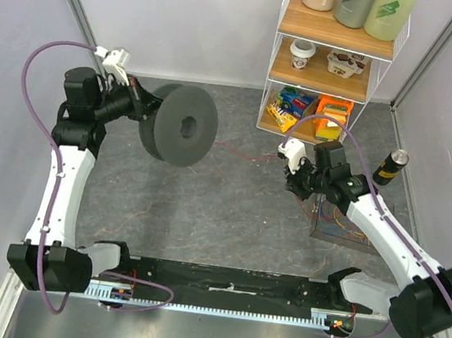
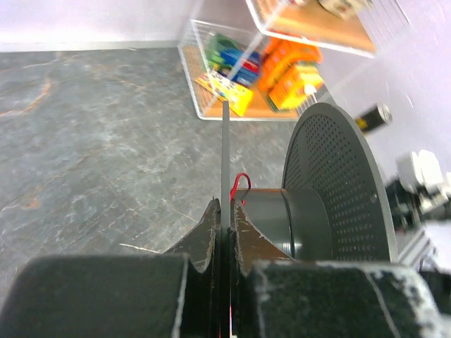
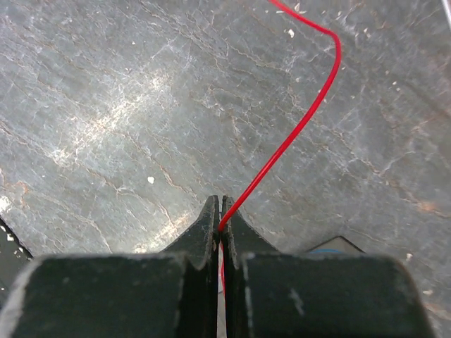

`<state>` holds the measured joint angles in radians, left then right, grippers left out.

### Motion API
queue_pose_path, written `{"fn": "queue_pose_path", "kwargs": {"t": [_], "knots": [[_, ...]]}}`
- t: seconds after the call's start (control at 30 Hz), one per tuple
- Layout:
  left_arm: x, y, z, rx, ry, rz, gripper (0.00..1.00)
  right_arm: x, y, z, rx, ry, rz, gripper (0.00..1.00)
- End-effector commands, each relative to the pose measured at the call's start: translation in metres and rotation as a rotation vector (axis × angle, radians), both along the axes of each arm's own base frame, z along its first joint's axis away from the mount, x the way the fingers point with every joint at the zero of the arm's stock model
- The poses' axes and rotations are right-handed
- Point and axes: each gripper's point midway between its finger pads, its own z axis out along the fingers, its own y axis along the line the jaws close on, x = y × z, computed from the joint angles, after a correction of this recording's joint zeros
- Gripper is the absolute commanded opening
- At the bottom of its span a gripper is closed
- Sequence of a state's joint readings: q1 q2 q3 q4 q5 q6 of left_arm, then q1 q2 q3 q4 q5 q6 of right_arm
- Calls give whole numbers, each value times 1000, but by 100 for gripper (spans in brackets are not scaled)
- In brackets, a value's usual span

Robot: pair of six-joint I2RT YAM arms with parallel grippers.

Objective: Wrap the cables

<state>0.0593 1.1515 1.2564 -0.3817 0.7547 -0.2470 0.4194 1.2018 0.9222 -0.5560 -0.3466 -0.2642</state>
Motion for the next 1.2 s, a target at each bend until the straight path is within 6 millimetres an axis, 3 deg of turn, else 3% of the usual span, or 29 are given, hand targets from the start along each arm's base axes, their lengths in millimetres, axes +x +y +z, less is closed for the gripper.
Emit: {"fn": "queue_pose_path", "kwargs": {"t": [0.0, 0.1, 0.2, 0.33, 0.5, 0.6, 0.73, 0.9, 1.17], "knots": [[33, 37, 47, -147, 10, 290, 2, -13, -13, 10, -49, -52, 41, 0], [49, 65, 46, -219, 85, 502, 2, -18, -15, 13, -53, -67, 65, 0], [59, 91, 28, -240, 207, 697, 2, -23, -13, 14, -51, -69, 100, 0], [66, 102, 25, -265, 230, 776, 1, -30, -10, 17, -48, -48, 150, 0], [71, 137, 23, -272, 216, 959, 1, -37, -16, 23, -91, -72, 217, 0], [73, 147, 22, -283, 226, 1016, 2, -43, -17, 28, -114, -89, 264, 0], [75, 154, 17, -266, 229, 1051, 2, -55, -2, 39, -130, -109, 375, 0], [78, 168, 4, -196, 241, 1115, 2, -73, 36, 61, -156, -207, 548, 0], [88, 185, -14, -75, 231, 1160, 2, -80, 65, 105, -154, -362, 677, 0]]}}
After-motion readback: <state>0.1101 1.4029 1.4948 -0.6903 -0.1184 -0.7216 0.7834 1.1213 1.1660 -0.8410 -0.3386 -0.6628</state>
